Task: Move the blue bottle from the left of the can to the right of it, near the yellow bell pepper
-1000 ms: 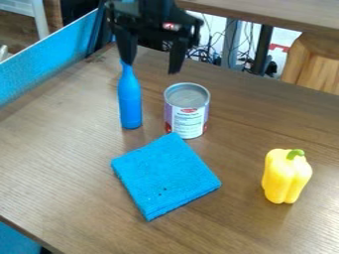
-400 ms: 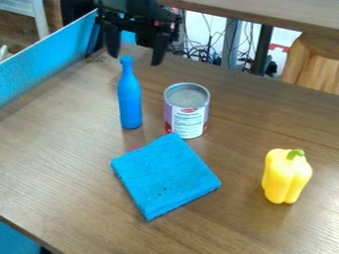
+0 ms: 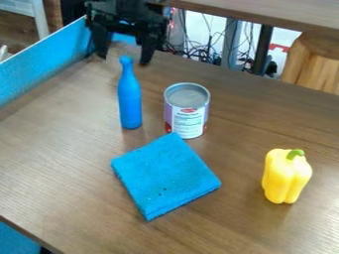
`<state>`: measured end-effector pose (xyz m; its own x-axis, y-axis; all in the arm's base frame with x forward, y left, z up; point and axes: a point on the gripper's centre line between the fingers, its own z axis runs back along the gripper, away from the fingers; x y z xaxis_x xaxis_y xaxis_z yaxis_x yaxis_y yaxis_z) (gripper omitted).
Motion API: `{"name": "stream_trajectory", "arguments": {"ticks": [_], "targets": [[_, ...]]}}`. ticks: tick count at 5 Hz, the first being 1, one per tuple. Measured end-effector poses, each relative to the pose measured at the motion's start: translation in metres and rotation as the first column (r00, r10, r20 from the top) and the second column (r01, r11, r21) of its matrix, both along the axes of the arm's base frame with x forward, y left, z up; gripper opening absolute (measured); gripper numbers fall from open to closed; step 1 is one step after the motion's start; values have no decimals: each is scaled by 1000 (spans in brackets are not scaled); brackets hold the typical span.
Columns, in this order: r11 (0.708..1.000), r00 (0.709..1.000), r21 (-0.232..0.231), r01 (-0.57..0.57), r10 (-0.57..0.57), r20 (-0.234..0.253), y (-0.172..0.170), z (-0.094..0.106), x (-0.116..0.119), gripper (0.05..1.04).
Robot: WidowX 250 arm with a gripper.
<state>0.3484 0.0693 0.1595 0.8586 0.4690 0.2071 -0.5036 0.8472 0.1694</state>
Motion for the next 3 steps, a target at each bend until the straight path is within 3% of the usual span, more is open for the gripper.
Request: {"name": "stream_trajectory", "arguments": {"ticks": [2,3], "targets": [[1000,1000,-20,7,-7,-5,7,-12,0,941],[999,999,1,35,-35,-7,9,-19,0,655]]}}
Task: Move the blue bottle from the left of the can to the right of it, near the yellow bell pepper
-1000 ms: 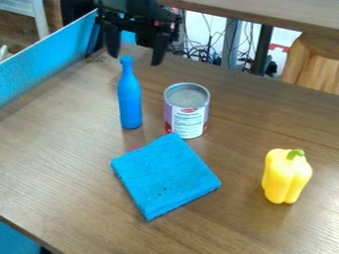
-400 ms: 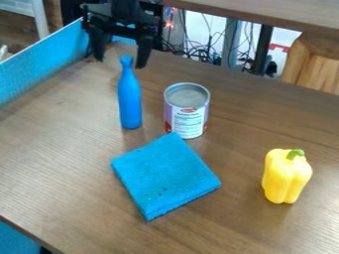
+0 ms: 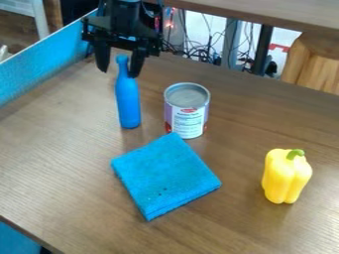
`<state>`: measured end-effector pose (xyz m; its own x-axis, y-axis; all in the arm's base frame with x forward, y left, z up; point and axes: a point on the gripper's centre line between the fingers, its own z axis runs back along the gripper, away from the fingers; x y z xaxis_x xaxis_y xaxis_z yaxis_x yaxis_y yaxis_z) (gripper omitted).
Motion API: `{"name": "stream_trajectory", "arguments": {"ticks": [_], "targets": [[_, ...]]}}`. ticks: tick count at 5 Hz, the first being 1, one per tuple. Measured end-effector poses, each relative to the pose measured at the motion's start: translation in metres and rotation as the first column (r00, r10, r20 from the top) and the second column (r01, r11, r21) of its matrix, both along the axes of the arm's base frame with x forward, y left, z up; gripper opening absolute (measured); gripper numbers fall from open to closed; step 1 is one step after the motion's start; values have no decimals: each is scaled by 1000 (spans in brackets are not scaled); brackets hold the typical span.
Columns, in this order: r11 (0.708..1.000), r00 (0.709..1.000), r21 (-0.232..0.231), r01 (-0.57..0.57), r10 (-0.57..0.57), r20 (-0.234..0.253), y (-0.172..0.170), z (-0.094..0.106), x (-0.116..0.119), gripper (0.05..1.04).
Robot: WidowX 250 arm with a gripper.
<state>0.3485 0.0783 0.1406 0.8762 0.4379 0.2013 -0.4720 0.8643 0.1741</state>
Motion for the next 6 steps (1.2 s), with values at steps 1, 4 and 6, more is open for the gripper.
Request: {"name": "stream_trajectory", "arguments": {"ticks": [1,4,6], "targets": [[1000,1000,-7,6,-6,1,-1,-2,0,398],[994,995,-90,60,-53,82,-27,47,-1,349],[937,934,-98,334,-315,169,-128,95,11,349]]}}
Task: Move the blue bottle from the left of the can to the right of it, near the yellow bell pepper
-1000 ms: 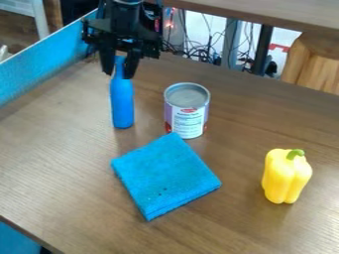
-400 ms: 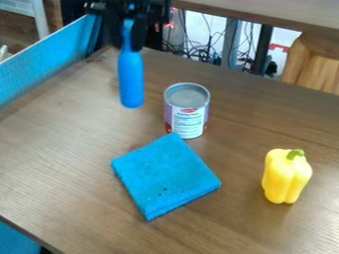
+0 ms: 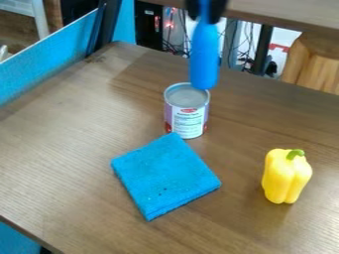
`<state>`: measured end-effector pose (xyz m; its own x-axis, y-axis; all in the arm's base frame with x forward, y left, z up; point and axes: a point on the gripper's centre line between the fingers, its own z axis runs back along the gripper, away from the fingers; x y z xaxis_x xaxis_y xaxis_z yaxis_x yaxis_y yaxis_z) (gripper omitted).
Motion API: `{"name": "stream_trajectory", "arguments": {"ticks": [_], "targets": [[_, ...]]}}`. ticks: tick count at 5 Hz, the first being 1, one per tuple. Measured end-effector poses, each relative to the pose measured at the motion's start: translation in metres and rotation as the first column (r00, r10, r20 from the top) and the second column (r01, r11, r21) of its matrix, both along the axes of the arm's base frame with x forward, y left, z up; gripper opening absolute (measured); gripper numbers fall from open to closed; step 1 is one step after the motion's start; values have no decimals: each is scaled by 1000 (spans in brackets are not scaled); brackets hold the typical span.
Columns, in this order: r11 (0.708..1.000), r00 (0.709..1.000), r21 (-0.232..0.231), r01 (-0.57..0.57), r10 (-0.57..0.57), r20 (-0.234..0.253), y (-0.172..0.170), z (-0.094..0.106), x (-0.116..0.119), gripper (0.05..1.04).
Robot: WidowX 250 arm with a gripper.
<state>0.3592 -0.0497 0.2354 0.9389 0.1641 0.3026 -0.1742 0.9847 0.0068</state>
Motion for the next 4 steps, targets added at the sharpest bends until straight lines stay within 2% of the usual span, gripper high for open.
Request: {"name": "stream_trajectory", "arguments": {"ticks": [1,2,4], "targets": [[990,991,32,135,-136,12,-52,-3,-3,349],[977,978,60,206,-207,6,-88,-21,-3,349],[964,967,85,253,-255,8,-99,-60,8,349]]}}
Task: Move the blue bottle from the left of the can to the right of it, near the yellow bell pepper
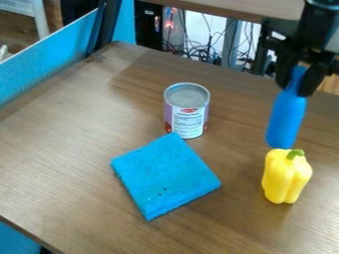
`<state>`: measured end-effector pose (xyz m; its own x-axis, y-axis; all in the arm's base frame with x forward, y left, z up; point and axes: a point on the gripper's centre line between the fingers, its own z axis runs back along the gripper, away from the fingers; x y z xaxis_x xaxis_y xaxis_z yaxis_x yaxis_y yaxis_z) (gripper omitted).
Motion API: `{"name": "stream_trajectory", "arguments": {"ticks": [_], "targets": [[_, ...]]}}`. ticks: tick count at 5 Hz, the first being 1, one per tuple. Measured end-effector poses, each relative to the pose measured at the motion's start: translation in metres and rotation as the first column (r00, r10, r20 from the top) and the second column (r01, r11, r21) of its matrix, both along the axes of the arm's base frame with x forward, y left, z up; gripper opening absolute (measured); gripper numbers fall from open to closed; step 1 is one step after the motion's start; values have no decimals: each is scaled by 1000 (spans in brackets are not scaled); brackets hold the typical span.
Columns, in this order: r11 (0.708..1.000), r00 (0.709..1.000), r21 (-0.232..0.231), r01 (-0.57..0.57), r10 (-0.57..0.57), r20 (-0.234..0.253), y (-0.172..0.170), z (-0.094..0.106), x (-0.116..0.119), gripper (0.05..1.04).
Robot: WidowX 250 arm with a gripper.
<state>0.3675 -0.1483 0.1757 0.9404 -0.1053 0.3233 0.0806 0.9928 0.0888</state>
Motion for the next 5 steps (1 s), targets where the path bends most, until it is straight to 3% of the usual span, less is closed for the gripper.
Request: {"name": "stream_trajectory", "arguments": {"ticks": [1,3,5], "targets": [[1000,1000,8,11,-11,12,2,-8,2,349],[999,999,20,-39,39,-31,30,-27,17,349],[999,997,-1,-50,50,-58,35,-34,21,390]]}}
